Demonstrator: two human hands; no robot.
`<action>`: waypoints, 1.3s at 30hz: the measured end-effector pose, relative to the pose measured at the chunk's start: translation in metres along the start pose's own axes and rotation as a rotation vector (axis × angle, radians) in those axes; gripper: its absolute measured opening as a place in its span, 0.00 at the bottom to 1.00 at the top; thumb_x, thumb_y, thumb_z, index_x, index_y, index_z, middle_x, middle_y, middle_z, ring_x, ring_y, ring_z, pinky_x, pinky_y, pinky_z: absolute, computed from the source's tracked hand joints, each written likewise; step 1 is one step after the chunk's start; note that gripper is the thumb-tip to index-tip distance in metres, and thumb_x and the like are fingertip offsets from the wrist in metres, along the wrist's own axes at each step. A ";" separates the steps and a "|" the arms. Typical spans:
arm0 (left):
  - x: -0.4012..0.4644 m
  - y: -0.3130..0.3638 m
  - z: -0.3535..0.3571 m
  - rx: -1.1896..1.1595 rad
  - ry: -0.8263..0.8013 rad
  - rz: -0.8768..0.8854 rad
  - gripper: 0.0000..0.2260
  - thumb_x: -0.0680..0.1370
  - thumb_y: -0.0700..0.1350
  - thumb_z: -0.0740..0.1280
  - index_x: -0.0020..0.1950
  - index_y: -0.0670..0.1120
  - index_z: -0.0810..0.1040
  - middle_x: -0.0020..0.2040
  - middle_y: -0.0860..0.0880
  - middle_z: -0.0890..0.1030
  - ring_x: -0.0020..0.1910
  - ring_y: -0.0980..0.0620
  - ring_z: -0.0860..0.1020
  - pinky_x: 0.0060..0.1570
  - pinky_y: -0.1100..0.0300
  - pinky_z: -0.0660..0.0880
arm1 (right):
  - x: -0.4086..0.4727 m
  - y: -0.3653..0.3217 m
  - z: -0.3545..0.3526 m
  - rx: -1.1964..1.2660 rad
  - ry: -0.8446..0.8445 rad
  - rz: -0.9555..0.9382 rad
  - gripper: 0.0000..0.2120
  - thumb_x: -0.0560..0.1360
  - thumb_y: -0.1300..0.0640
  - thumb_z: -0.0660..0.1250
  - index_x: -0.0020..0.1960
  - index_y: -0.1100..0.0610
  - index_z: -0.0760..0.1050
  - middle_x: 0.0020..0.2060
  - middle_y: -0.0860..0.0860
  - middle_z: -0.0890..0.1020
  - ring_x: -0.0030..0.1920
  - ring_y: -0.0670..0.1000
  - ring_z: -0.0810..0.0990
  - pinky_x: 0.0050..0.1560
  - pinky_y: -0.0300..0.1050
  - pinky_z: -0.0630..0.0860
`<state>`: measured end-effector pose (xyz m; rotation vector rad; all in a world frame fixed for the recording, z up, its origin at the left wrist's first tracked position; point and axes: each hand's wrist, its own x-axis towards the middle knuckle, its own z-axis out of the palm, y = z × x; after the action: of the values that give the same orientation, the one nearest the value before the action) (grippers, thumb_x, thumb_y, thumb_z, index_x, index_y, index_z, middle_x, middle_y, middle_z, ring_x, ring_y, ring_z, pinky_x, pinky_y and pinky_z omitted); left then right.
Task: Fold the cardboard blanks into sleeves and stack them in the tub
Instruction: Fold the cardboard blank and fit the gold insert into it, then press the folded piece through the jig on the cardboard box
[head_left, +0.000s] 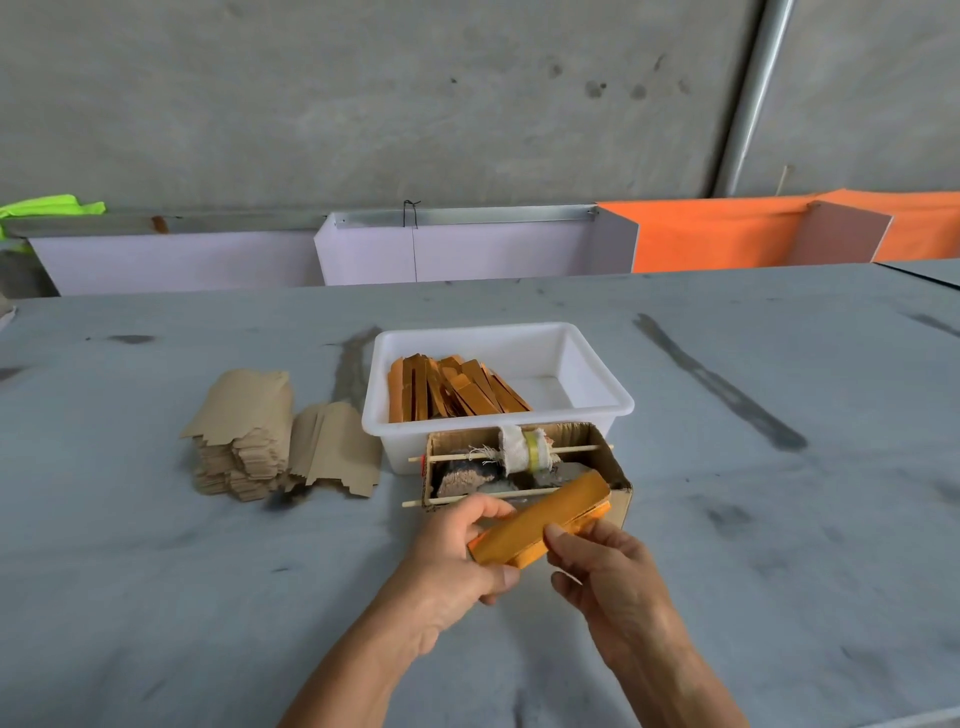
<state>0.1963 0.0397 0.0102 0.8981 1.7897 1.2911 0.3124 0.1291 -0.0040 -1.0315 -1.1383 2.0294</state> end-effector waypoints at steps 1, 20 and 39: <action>0.000 0.000 -0.002 -0.014 -0.003 0.007 0.20 0.71 0.30 0.70 0.55 0.50 0.75 0.46 0.48 0.81 0.37 0.55 0.78 0.33 0.64 0.74 | 0.000 -0.002 -0.002 -0.003 0.007 0.000 0.06 0.69 0.67 0.71 0.37 0.59 0.78 0.29 0.51 0.80 0.33 0.48 0.76 0.37 0.44 0.71; -0.001 -0.020 0.013 -0.648 0.470 -0.039 0.04 0.67 0.31 0.73 0.35 0.38 0.81 0.30 0.41 0.82 0.27 0.49 0.80 0.27 0.62 0.77 | -0.016 0.005 0.018 -0.060 0.012 0.068 0.08 0.77 0.59 0.65 0.45 0.64 0.79 0.34 0.56 0.84 0.32 0.49 0.80 0.32 0.42 0.72; -0.009 -0.024 0.005 -0.676 0.471 -0.017 0.07 0.69 0.30 0.71 0.45 0.37 0.79 0.36 0.39 0.84 0.35 0.43 0.83 0.30 0.60 0.79 | 0.071 -0.047 0.027 -1.575 0.162 -0.384 0.07 0.73 0.51 0.65 0.45 0.54 0.76 0.41 0.50 0.76 0.54 0.53 0.72 0.47 0.40 0.65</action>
<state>0.2020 0.0277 -0.0129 0.2071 1.4917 2.0381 0.2574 0.1950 0.0226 -1.3497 -2.5994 0.4273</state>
